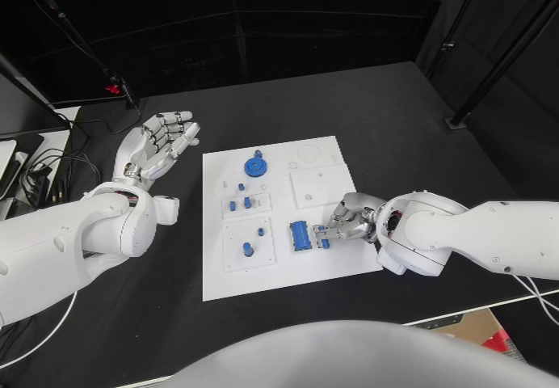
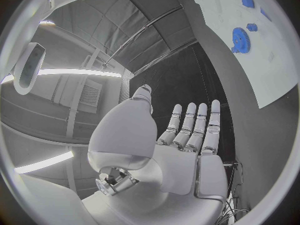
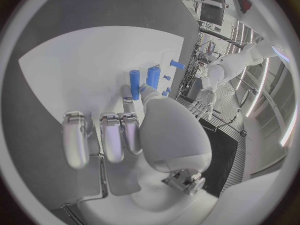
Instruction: Assemble the parts on the task board
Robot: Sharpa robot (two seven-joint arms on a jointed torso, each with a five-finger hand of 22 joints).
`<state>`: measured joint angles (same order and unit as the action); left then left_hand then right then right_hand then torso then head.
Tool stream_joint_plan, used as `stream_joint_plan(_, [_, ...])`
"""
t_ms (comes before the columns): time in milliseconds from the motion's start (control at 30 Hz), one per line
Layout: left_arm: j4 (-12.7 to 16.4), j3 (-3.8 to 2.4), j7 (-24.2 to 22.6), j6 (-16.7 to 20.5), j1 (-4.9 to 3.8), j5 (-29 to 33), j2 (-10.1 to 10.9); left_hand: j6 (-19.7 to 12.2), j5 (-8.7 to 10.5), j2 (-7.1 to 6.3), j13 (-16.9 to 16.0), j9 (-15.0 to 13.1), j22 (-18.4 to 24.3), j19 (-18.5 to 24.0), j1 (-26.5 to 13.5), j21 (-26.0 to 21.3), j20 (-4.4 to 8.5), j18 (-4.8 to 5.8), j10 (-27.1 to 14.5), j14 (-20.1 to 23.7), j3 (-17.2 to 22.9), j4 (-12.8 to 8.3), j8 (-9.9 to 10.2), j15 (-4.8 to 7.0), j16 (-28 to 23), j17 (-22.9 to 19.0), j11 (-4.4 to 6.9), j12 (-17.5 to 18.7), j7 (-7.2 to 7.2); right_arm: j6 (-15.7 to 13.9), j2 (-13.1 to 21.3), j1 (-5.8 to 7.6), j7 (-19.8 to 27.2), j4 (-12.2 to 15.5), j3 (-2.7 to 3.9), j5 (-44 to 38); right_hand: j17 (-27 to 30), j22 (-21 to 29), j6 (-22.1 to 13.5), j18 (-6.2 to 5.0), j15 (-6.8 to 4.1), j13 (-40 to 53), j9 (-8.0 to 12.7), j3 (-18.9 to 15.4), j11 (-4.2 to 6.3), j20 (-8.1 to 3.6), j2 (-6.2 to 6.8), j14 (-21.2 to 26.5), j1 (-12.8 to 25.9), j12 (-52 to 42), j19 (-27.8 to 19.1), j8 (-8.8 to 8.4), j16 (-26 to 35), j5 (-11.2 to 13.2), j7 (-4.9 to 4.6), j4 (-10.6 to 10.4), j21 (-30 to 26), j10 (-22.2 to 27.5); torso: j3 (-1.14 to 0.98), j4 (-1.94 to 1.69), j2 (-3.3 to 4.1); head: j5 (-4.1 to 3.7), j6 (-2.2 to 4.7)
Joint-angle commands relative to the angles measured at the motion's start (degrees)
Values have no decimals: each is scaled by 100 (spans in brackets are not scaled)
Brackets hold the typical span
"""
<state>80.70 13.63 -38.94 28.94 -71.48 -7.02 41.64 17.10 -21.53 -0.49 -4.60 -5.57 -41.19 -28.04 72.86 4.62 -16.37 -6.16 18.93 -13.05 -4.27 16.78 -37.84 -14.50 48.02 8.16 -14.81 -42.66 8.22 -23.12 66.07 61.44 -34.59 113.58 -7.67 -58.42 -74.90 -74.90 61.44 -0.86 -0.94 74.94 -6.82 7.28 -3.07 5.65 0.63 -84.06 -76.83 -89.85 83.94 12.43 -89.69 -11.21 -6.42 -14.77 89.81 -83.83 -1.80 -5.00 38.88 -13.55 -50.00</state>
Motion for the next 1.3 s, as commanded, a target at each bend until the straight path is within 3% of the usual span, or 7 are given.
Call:
stream_joint_plan(33, [9,-5,-437,-53,-9,0,-2,-29,-33,63,5,5,5,0,2,19,-18,49,-46,-48,-37,-3,-29,12,18,-5,8,-19,870,130,-30,4,-26,-3,-1,-185,-1510,-1510,58,86,-26,1506,12,-59,41,-45,-18,-594,-42,-15,606,-45,-31,65,-1,-9,19,-617,2,2,0,11,0])
stream_joint_plan(567, [10,-5,-426,-62,-9,0,8,-29,-33,63,5,5,5,0,2,19,-18,49,-46,-48,-37,-3,-29,12,18,-5,8,-19,870,151,-105,4,-26,-47,-1,-370,-1510,-1510,112,86,-23,1506,33,-329,29,-44,-60,-594,5,-15,606,-146,-31,484,-15,-169,19,-617,0,-1,0,31,0])
stream_joint_plan(1300, [-1,-5,-407,-75,-8,0,3,-34,-37,68,10,10,7,3,6,19,-18,50,-46,-49,-41,-3,-36,12,25,-14,8,-27,870,141,-126,4,-10,-43,-1,-399,-1510,-1510,156,86,-10,1506,46,-797,13,-33,-44,-594,289,-15,606,-244,-31,664,-32,-192,19,-617,1,-1,-1,43,0])
